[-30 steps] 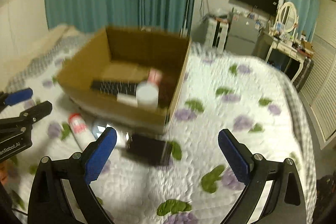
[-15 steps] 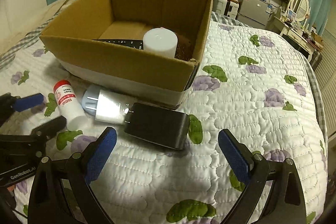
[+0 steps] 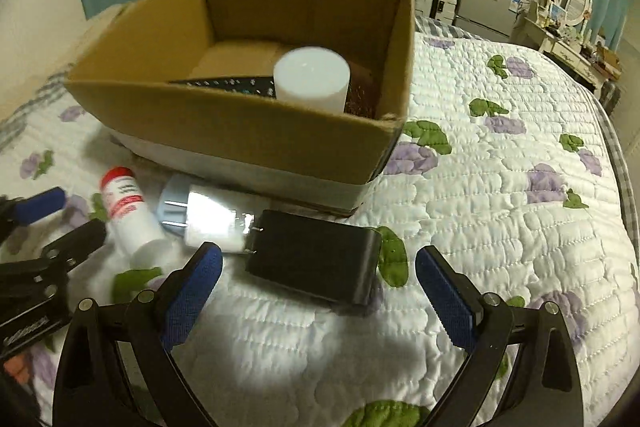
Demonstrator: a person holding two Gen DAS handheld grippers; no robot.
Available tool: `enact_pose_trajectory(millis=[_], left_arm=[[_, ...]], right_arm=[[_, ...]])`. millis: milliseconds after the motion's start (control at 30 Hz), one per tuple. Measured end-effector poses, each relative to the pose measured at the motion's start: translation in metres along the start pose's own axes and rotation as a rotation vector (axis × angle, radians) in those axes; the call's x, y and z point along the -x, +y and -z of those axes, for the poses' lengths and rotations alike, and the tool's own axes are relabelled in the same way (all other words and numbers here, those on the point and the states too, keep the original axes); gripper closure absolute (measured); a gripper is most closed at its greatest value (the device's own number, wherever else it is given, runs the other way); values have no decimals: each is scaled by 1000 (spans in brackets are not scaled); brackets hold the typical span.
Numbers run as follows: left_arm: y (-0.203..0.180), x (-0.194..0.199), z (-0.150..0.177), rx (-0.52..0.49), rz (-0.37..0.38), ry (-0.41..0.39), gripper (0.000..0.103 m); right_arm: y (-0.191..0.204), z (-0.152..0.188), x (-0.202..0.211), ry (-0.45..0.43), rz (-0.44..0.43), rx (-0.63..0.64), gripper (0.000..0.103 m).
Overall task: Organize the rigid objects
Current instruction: 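Grasp the black rectangular charger with the right tool, then grasp the red-capped white bottle with the left tool while the right holds the black charger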
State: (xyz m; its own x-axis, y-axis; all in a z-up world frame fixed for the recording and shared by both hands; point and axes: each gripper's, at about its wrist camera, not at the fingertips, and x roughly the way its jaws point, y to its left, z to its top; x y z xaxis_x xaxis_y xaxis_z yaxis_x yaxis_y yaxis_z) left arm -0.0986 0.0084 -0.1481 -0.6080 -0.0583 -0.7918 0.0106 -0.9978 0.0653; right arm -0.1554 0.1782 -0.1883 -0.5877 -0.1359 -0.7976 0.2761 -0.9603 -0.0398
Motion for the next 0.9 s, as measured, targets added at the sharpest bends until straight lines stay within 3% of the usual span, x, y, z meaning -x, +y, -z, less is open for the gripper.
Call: enact_pose_trajectory(millis=[200,233,267,300,633,767,900], left_arm=[[1,-1,1,9,-1,3,34],[1,0,0,11,0,2,34],[1,0,0,13,2,2,34],[1,1,0,17,7,2,34],[1,-1,-23,122,43,12,34],[-1,-25,-26,180,5,76,34],[-3,-44,-22,230,38,110,35]], right_arm=[[0,0,-25,54,71,-23,6],[-1,0,-24,48,59,-30,12],[-1,-1,-22,38,32,-33,28],[1,-1,-19,28,13,-26,29],[-17,2,13,-51,-7,-77,32],[-17,2,13,-51,-17,-73,32],[-14,3,14,-55,-25,-67,32]])
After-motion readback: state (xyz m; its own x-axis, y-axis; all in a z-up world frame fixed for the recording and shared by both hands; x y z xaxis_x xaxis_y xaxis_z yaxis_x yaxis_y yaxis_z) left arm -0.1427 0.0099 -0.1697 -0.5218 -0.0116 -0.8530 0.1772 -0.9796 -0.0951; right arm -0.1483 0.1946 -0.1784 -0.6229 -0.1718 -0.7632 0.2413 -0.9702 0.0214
